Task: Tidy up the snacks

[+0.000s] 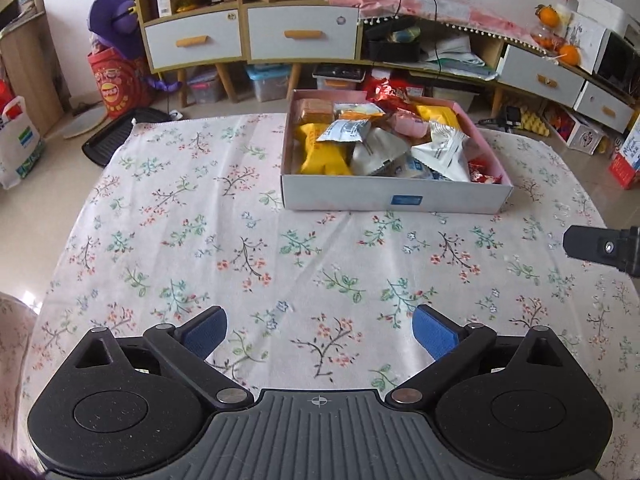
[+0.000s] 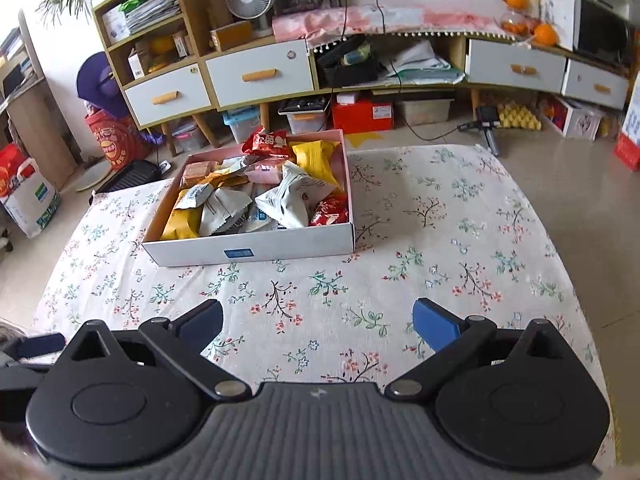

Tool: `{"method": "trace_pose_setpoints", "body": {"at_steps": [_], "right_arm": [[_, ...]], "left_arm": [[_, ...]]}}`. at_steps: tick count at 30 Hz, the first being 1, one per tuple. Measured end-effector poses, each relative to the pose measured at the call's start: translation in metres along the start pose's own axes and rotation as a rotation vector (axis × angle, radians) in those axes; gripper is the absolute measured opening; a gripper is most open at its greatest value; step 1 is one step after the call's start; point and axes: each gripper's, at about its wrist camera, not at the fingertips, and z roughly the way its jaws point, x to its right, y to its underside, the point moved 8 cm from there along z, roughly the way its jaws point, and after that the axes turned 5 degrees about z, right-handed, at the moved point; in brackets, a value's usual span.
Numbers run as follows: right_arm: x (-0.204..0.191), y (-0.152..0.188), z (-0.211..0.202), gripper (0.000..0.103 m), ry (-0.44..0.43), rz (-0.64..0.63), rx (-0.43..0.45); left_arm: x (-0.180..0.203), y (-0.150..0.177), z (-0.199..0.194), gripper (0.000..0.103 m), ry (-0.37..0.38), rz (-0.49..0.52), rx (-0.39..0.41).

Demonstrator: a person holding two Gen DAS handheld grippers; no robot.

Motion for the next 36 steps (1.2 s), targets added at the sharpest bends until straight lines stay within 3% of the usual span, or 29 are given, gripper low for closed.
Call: {"method": "trace_pose_setpoints", "body": {"at_steps": [13,36], "right_arm": [[-0.003,0.009,-0.007,0.102,0.042,-0.045,0.010],[-0.017,0.018,-0.002,0.102,0.048,-0.103,-0.020]], "left_arm": [[0.002,-0.001,-0.013,0.100,-0.053,-0.009,0.030],[0.003,-0.004,-0.017,0.100,-0.042,-0.014,0.036]]}}
